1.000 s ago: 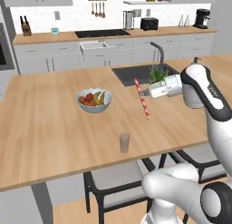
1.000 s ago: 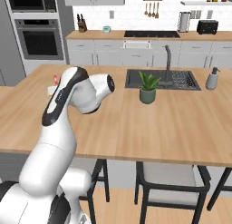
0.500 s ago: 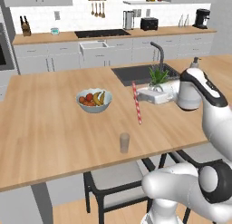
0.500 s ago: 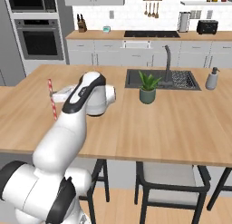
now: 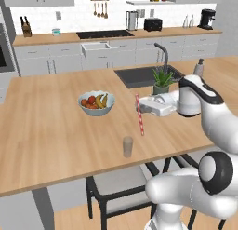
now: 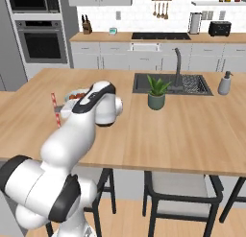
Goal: Take a straw from the drawer in front and place it inside the glass cup on the dining counter.
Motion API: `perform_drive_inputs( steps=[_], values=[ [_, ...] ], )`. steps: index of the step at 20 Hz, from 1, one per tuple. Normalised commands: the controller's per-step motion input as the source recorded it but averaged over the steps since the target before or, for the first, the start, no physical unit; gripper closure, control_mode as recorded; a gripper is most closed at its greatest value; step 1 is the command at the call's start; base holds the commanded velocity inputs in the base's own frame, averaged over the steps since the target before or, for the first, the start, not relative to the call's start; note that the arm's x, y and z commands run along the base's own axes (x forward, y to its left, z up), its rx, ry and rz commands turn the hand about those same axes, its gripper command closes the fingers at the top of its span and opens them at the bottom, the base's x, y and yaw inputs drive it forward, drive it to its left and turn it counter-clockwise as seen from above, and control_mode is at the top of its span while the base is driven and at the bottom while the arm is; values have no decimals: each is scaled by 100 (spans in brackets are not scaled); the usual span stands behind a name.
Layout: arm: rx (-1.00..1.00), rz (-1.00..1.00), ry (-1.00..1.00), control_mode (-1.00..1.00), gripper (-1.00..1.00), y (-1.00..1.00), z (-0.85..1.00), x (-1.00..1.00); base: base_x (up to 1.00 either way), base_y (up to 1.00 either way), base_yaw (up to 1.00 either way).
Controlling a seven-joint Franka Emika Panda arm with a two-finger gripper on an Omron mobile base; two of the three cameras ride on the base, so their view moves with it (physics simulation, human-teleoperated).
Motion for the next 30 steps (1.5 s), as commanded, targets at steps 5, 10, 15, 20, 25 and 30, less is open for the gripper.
perform_drive_inputs(
  steps=[5, 10, 15, 20, 25, 30],
  values=[
    [6, 12, 0, -100, 100, 0, -31, 0, 0, 0, 0],
    [8, 10, -3, -100, 100, 0, -11, 7, 0, 0, 0],
    [5, 9, -7, -100, 100, 0, -4, 22, 0, 0, 0],
    [1, 9, -7, -100, 100, 0, -16, 3, 0, 0, 0],
    [1, 8, -5, -100, 100, 0, -14, 0, 0, 0, 0],
    [3, 7, -3, -100, 100, 0, -8, 3, 0, 0, 0]
  ],
)
